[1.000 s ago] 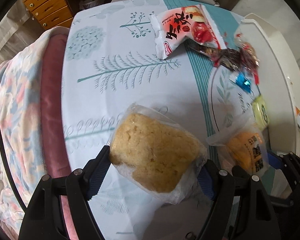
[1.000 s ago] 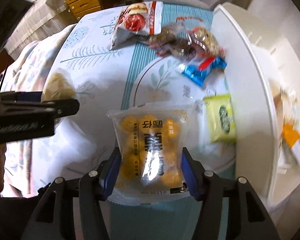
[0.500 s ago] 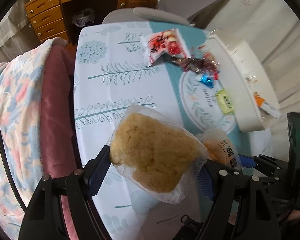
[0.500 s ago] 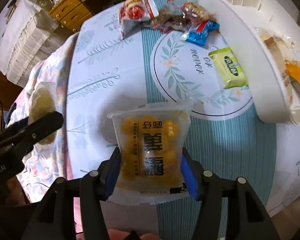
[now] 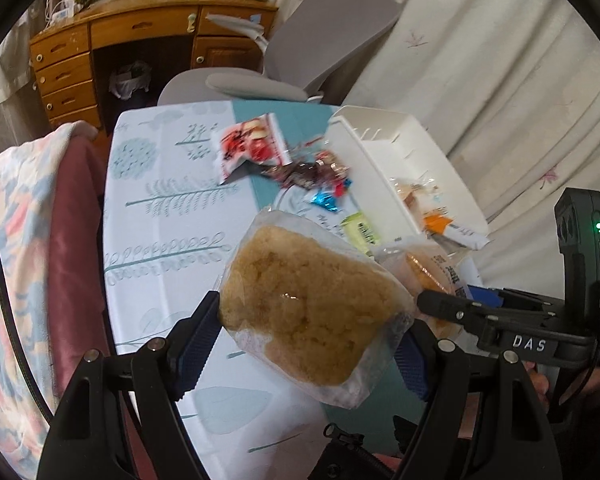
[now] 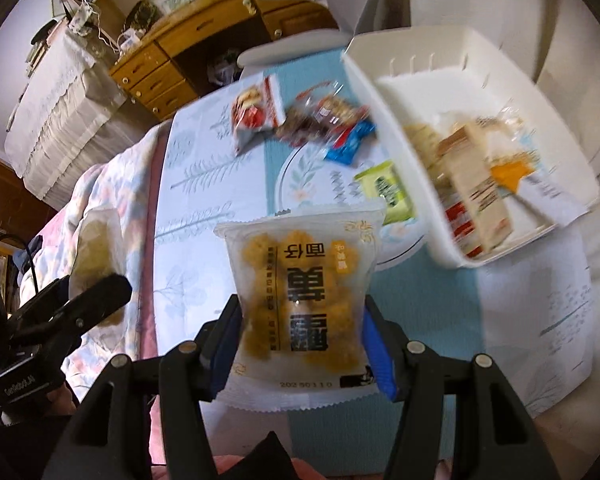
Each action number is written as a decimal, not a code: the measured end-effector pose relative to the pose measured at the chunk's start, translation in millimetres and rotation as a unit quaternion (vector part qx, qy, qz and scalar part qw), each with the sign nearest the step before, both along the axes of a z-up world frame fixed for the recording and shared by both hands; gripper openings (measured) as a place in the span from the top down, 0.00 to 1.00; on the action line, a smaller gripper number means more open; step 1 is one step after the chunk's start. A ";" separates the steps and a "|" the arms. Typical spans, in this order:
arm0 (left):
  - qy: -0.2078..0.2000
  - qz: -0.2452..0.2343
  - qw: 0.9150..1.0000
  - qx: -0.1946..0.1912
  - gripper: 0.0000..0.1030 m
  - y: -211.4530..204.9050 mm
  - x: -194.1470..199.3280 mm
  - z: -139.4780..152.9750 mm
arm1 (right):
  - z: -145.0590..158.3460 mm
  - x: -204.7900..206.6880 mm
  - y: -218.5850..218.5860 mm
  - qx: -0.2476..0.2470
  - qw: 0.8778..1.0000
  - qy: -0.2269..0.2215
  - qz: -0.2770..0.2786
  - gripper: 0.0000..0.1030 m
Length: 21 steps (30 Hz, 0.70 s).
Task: Organize snacks
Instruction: 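Carry both snacks into the white tray and open both tools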
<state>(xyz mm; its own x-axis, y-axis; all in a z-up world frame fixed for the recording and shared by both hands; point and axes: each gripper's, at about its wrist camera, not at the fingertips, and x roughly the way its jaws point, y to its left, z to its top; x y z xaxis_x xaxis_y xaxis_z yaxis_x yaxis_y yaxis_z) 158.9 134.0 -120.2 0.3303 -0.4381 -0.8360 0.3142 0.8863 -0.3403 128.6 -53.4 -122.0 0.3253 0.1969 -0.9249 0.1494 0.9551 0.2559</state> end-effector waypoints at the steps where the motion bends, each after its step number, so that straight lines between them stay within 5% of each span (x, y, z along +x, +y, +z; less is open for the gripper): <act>1: -0.003 0.001 1.000 0.001 0.25 -6.1 -0.9 2.6 | 3.1 -1.1 -6.0 0.000 1.000 -0.005 0.000 0.44; 21: -0.027 0.036 0.999 0.005 0.25 -179.1 13.6 23.7 | 29.5 9.5 -138.7 0.030 0.997 -0.045 0.060 0.44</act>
